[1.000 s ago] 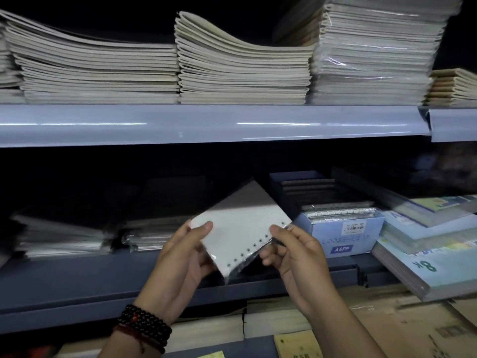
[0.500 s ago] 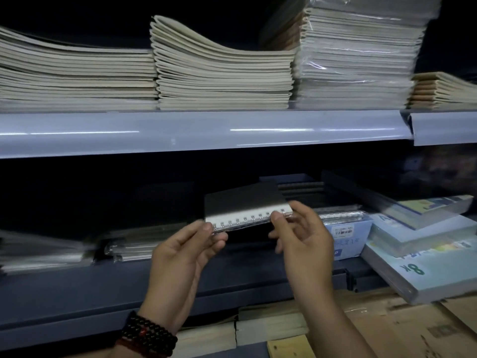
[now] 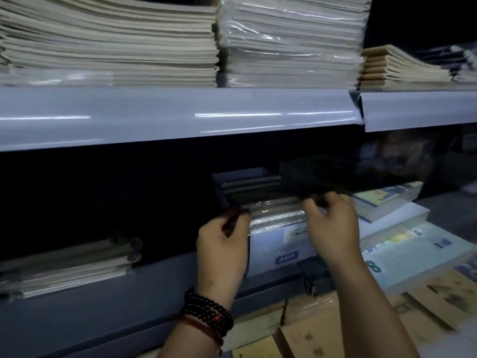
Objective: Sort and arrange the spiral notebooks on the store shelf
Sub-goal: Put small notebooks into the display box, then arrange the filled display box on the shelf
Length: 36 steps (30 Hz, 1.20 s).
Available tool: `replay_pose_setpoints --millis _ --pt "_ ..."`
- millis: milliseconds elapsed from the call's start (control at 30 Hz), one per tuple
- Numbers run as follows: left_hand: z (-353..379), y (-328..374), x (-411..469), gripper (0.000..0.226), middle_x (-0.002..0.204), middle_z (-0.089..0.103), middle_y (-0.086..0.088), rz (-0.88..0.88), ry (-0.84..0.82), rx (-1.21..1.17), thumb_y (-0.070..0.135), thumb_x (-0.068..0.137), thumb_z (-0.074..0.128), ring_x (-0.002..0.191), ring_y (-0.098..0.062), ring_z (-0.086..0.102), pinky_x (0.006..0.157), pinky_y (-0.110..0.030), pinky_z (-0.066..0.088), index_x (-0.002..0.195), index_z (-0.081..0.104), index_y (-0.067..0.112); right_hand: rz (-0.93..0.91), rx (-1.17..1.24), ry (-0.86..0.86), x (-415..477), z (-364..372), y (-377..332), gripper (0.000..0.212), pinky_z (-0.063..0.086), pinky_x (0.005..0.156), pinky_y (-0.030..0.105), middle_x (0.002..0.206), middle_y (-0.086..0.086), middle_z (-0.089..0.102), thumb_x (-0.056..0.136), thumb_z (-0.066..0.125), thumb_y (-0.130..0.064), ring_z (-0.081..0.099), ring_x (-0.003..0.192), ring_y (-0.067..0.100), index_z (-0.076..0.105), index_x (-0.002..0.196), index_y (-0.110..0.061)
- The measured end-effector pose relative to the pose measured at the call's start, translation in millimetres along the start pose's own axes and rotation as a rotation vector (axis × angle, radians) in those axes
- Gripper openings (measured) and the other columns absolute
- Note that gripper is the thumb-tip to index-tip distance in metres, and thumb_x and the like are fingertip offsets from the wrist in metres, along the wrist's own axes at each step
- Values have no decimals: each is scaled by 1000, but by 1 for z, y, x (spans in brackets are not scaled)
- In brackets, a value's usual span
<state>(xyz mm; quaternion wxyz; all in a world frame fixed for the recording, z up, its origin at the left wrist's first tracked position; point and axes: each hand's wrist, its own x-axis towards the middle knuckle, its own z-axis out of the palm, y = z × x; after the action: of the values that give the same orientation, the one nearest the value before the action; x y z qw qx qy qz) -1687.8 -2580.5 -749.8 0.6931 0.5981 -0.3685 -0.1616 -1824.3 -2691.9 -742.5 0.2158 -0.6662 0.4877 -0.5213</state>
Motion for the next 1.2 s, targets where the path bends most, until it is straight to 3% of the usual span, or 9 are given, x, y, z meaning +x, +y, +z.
replay_pose_setpoints --millis 100,200,267,467,533,633,767,1033,1200 --pt "5 -7 -3 12 104 71 4 -25 -26 62 48 89 70 87 5 62 75 -12 49 90 67 36 13 81 -57 -2 -5 3 17 45 82 41 109 5 61 96 57 -32 56 104 27 62 103 -18" --pt "2 -19 -8 69 131 50 26 -132 -164 66 69 71 76 117 6 52 104 -25 44 128 49 41 84 188 -153 -6 -9 2 19 49 91 45 108 -5 66 94 58 -42 60 104 20 60 106 -28" --pt "3 -19 -14 86 137 50 28 -142 -247 58 68 66 82 126 5 49 110 -30 43 138 43 41 133 203 -195 -7 -10 0 25 49 94 46 108 -10 67 91 57 -49 61 105 17 61 109 -31" --pt "-9 -13 -21 58 115 58 44 -55 -207 2 34 79 84 107 21 55 83 -3 44 120 46 49 197 511 -285 -26 -1 -13 12 46 75 20 92 -22 72 98 60 -35 65 90 -7 68 98 -27" --pt "-22 -12 -23 54 116 63 35 -64 -174 -46 30 81 82 104 15 61 81 -5 48 122 49 44 179 531 -335 -36 5 -16 13 49 75 21 92 -17 73 98 59 -36 67 88 -4 69 96 -28" --pt "-40 -13 -26 48 112 71 18 -85 -121 -88 25 82 80 102 0 69 87 -23 54 122 55 33 173 581 -371 -47 12 -23 19 47 68 16 83 -9 72 100 57 -34 66 78 1 67 90 -22" --pt "-50 -13 -31 46 108 73 15 -74 -44 -99 23 82 80 99 -4 70 87 -26 54 121 57 30 170 645 -432 -57 20 -30 17 48 78 32 92 1 74 99 57 -31 69 91 19 69 91 -21" --pt "-69 -16 -34 45 108 72 11 -24 43 -19 33 81 79 98 -7 71 88 -32 56 121 58 30 100 684 -532 -69 31 -36 16 51 70 12 99 -12 76 99 57 -21 71 90 2 68 112 -22" --pt "-79 -20 -28 43 105 72 8 -17 65 32 40 77 80 96 -9 71 84 -32 58 113 58 29 59 680 -629 -68 35 -34 26 55 77 17 109 -10 75 97 61 -24 71 100 6 63 123 -25"
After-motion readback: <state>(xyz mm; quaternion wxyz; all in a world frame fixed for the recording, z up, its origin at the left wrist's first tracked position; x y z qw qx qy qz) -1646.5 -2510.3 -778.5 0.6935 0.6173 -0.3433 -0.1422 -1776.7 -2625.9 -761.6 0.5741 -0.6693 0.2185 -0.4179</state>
